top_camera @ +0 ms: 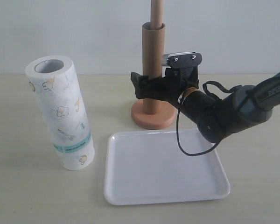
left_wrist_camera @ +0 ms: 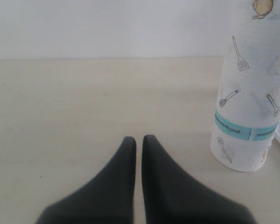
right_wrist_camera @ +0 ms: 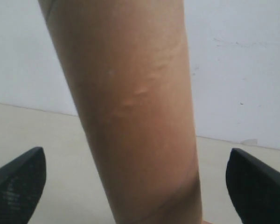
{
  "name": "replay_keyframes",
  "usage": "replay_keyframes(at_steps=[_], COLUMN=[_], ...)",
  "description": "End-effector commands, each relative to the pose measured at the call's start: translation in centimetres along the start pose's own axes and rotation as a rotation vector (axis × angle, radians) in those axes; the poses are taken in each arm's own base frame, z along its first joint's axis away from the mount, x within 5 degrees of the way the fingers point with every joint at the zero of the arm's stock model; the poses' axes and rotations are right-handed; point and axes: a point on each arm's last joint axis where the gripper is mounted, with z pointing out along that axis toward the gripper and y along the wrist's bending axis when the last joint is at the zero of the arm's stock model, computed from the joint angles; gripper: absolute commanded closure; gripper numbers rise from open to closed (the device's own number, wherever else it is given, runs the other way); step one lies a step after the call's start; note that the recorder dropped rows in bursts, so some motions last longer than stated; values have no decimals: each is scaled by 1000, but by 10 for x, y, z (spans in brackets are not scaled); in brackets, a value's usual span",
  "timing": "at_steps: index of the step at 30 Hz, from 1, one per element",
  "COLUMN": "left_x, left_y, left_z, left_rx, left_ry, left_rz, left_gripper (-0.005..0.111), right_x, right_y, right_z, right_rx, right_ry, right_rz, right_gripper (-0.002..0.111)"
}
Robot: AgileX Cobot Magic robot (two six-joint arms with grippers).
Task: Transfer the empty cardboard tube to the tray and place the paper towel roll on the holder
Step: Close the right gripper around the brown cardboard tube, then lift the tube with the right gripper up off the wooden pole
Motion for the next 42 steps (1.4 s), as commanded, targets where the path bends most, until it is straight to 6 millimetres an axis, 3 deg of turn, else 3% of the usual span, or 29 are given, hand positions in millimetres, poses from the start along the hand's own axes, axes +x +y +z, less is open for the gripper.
replay_keyframes(at_steps=[1,3,5,8,13,17,36,42], left_x=[1,1,1,1,1,1,1,1], left_y=[0,0,0,0,0,0,0,0], left_z=[0,0,0,0,0,0,0,0], left_rx=[-3,-3,-3,-3,-3,-3,-3,-3], left_ry=[-3,-3,-3,-3,-3,-3,-3,-3], left_rz=[-1,-1,-1,-1,-1,-1,-1,-1], left_gripper=[103,103,103,103,103,103,103,103], right_x=[1,3,4,3,1,-10,-127,-166], right_y=[-1,-2,-3,-3,-2,1,24,30], right_z=[6,6,6,6,6,5,-26,-45], right_rx=[14,19,26,29,23,5,2,-5], right_ry=[21,26,22,22,-11,-58,-319,-498], right_rz=[-43,-50,-62,-60,-60,-129,-241,-206], right_gripper=[11,12,24,61,109,108,108,108])
